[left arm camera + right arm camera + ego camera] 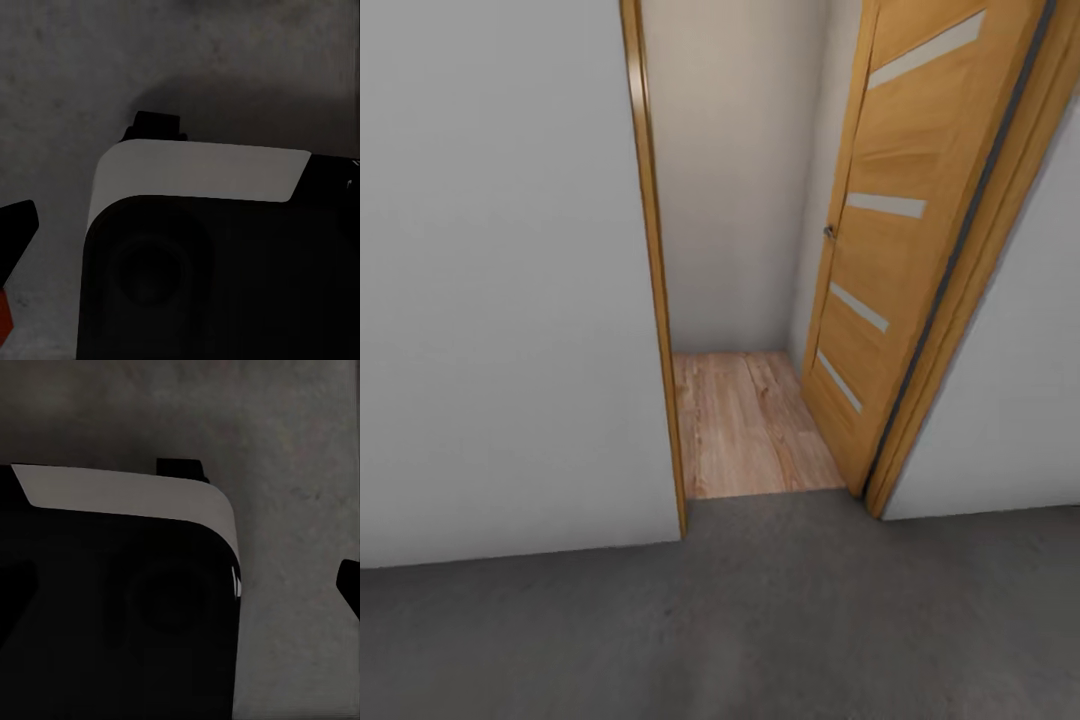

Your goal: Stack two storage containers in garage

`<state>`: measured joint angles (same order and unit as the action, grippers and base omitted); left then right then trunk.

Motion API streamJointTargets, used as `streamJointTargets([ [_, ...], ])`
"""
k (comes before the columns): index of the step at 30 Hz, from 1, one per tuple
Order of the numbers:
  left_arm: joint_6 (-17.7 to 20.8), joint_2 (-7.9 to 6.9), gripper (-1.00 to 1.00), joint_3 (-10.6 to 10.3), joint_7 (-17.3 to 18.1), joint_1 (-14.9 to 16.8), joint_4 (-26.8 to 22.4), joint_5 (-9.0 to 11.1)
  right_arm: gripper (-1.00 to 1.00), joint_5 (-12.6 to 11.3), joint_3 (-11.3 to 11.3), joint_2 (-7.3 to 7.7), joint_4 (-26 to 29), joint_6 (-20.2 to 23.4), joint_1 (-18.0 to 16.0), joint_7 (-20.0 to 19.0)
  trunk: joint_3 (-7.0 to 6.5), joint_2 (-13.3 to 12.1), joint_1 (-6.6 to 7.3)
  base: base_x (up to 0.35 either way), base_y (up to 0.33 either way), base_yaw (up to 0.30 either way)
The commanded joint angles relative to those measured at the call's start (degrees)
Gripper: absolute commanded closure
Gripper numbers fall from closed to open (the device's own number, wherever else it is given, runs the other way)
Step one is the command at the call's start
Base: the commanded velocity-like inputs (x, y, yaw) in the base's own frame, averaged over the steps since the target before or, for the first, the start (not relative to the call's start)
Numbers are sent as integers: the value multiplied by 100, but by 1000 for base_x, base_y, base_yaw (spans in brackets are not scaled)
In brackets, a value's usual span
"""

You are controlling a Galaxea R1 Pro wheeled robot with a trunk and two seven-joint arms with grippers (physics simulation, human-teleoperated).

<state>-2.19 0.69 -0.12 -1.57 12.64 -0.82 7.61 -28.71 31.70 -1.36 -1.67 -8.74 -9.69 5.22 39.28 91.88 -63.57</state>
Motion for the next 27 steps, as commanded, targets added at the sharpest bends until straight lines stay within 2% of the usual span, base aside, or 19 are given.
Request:
streamJointTargets([
  [1,-18,1,-100,-6,-10,2,3,47,-100,-47,48,-5,-18,-27,-7,5,5,2,1,0,0,-292],
  [27,-18,1,-100,-6,-10,2,3,47,-100,-38,57,-4,-18,-31,-7,5,5,2,1,0,0,-292],
])
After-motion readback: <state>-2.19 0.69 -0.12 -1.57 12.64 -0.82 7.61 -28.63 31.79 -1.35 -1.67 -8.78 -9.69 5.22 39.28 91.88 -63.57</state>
